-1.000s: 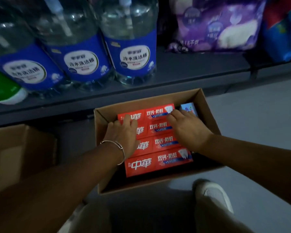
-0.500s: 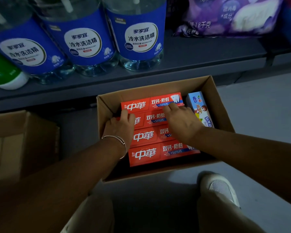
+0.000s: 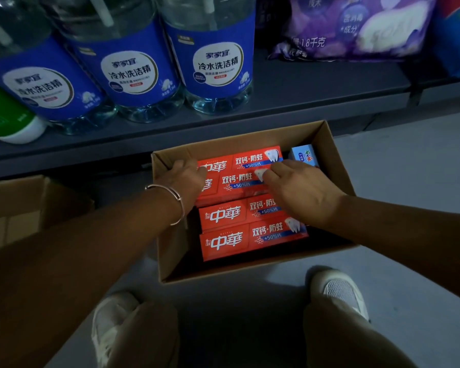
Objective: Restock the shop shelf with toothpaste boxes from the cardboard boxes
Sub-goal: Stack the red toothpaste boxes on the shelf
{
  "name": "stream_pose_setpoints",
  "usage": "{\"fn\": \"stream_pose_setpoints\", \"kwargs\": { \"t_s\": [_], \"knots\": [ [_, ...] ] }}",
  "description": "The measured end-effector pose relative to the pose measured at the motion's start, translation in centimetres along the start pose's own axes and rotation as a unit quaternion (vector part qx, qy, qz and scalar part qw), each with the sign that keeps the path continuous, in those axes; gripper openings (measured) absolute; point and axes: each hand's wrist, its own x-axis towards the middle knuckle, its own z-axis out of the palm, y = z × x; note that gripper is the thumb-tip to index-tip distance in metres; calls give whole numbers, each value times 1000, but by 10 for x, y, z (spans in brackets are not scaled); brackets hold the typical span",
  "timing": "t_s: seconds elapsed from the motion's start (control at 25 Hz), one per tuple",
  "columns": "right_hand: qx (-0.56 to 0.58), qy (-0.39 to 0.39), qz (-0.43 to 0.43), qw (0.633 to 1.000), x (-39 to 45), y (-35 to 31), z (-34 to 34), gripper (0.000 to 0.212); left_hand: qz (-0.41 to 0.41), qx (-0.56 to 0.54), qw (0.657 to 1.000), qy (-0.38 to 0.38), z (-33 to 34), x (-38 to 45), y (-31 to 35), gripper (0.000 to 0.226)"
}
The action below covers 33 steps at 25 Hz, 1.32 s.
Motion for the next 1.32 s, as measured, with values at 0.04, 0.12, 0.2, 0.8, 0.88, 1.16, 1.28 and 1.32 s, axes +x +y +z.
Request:
{"fn": "stream_pose_setpoints", "kwargs": {
  "t_s": [0.04, 0.12, 0.2, 0.8, 0.88, 1.16, 1.28, 1.32],
  "knots": [
    [3, 5, -22, 1000, -6, -1, -2, 46, -3, -7, 1000, 1, -10, -2, -3, 58],
    [-4, -12, -57, 998, -10, -3, 5, 42, -21, -56, 998, 0, -31, -4, -6, 60],
    [-6, -33, -63, 997, -6, -6, 21, 43, -38, -104, 994, -3, -48, -4, -4, 66],
    [36, -46, 0, 998, 20, -2, 51, 59, -15, -121, 993, 8, -60, 13, 6, 69],
    [41, -69, 3, 997, 20, -2, 51, 61, -17, -120, 993, 6, -59, 12, 5, 69],
    [22, -64, -22, 997, 24, -2, 49, 62, -20, -120, 993, 4, -58, 14, 4, 69],
    [10, -50, -30, 998, 27, 1, 50, 63, -15, -120, 993, 7, -56, 16, 7, 69],
    [9, -51, -44, 998, 28, 0, 50, 65, -14, -121, 992, 6, -56, 16, 8, 69]
  ]
}}
